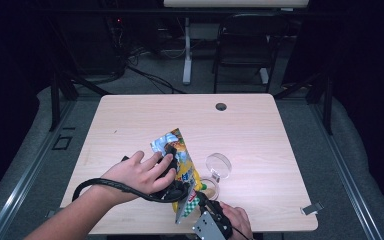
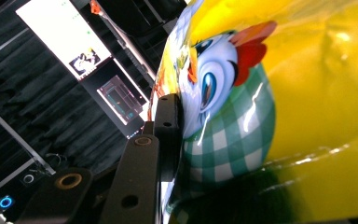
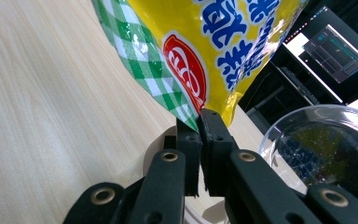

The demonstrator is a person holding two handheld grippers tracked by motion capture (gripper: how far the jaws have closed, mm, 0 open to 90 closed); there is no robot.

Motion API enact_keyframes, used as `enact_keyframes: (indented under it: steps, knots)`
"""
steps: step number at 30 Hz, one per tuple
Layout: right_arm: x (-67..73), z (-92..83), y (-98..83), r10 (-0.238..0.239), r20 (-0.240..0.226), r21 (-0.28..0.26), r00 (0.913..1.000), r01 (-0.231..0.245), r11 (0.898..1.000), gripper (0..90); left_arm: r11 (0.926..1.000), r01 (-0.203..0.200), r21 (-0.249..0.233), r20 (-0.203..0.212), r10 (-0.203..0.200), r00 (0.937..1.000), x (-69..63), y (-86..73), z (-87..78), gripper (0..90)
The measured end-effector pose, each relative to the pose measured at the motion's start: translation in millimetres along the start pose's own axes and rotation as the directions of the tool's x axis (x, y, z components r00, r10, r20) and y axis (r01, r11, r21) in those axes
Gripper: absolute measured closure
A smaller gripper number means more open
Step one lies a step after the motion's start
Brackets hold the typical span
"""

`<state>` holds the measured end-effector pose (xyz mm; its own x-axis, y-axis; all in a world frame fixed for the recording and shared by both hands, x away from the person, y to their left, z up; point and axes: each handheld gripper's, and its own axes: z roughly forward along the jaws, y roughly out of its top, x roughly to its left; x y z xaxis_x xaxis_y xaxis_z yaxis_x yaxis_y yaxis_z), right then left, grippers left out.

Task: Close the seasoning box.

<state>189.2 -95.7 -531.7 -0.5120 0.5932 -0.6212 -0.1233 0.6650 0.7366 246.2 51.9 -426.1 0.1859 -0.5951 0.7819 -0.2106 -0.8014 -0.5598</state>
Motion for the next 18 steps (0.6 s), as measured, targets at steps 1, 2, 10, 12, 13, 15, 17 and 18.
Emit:
enact_keyframes:
  steps: [1,2,10,12,13,15,17,18]
  knots:
    - [0.0,0.0,0.1,-0.002,0.000,0.002,1.0000,0.002,1.000,87.1,1.0000,0.000,0.000,0.000,0.000,1.0000,0.0,0.0,0.0,74.7]
    - [0.4,0.0,0.0,-0.001,-0.004,0.002,1.0000,0.001,1.000,87.1,1.0000,-0.004,-0.004,0.001,0.004,1.0000,-0.2,0.7,1.0,74.7]
    - [1.2,0.1,-0.2,0.004,-0.013,0.003,0.9999,-0.004,1.000,87.4,1.0000,0.003,-0.004,0.022,-0.003,0.9998,-1.2,1.5,3.8,74.8]
    - [0.5,0.2,-0.4,0.012,-0.012,-0.002,0.9999,-0.012,1.000,87.4,1.0000,0.005,-0.005,0.023,-0.005,0.9997,-0.6,1.4,3.8,74.9]
    - [0.3,-0.1,-0.4,0.016,-0.011,-0.002,0.9998,-0.016,1.000,87.5,1.0000,0.004,-0.004,0.033,-0.004,0.9994,0.3,1.1,3.8,75.1]
    - [-0.6,-0.2,-0.4,0.016,-0.009,-0.003,0.9998,-0.016,1.000,87.7,1.0000,0.002,0.001,0.042,-0.002,0.9991,1.3,1.2,3.7,75.4]
    - [-1.5,-0.2,-0.9,0.029,-0.016,0.001,0.9995,-0.029,1.000,87.8,0.9999,0.004,-0.011,0.028,-0.003,0.9996,1.2,1.7,4.4,75.8]
    - [-1.9,0.4,-1.6,0.045,-0.024,-0.004,0.9987,-0.045,0.999,88.1,0.9999,0.009,-0.014,0.029,-0.009,0.9995,1.0,2.1,4.7,76.1]
